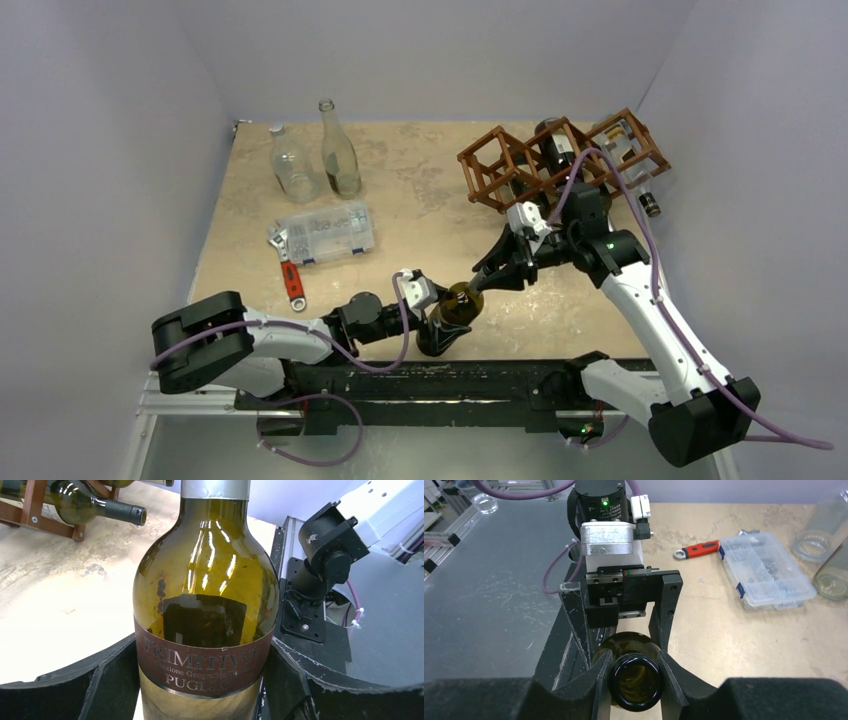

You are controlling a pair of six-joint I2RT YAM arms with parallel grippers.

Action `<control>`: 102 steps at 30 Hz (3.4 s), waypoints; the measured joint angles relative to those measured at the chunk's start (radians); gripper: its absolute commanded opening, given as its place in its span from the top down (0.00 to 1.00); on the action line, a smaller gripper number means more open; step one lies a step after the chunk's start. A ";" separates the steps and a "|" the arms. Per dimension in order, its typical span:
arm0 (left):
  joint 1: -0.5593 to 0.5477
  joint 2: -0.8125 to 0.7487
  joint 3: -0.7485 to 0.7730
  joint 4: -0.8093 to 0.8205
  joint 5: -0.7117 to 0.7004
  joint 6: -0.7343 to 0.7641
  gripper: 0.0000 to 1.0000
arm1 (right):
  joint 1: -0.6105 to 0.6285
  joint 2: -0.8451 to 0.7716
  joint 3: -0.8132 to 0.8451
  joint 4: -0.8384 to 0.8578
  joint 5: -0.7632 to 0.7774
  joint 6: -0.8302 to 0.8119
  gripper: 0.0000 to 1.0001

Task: Take the wine bottle off the wine rack
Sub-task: Adjust the wine bottle, then place the wine bottle at the center of the board, then pick up the wine bottle from the center of the board.

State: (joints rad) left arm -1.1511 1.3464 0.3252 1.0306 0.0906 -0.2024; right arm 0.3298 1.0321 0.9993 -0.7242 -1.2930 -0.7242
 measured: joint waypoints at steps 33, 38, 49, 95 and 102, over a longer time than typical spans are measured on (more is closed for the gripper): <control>0.121 -0.198 0.146 -0.267 0.077 -0.128 0.02 | 0.003 0.001 0.086 -0.021 0.206 0.095 0.82; 0.104 -0.192 0.183 -0.318 0.062 -0.114 0.02 | 0.003 0.000 0.073 -0.020 0.200 0.085 0.67; 0.072 -0.172 0.204 -0.370 0.046 -0.082 0.03 | 0.003 -0.016 0.069 -0.005 0.148 0.069 0.31; 0.056 -0.047 0.348 -0.309 0.204 0.092 1.00 | -0.281 -0.282 -0.173 0.277 0.099 0.286 0.01; 0.053 -0.047 0.351 -0.315 0.189 0.092 1.00 | -0.281 -0.282 -0.173 0.277 0.103 0.286 0.01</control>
State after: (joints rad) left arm -1.0985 1.2991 0.6765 0.7151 0.2798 -0.1108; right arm 0.0490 0.7502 0.8261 -0.4477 -1.1900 -0.4385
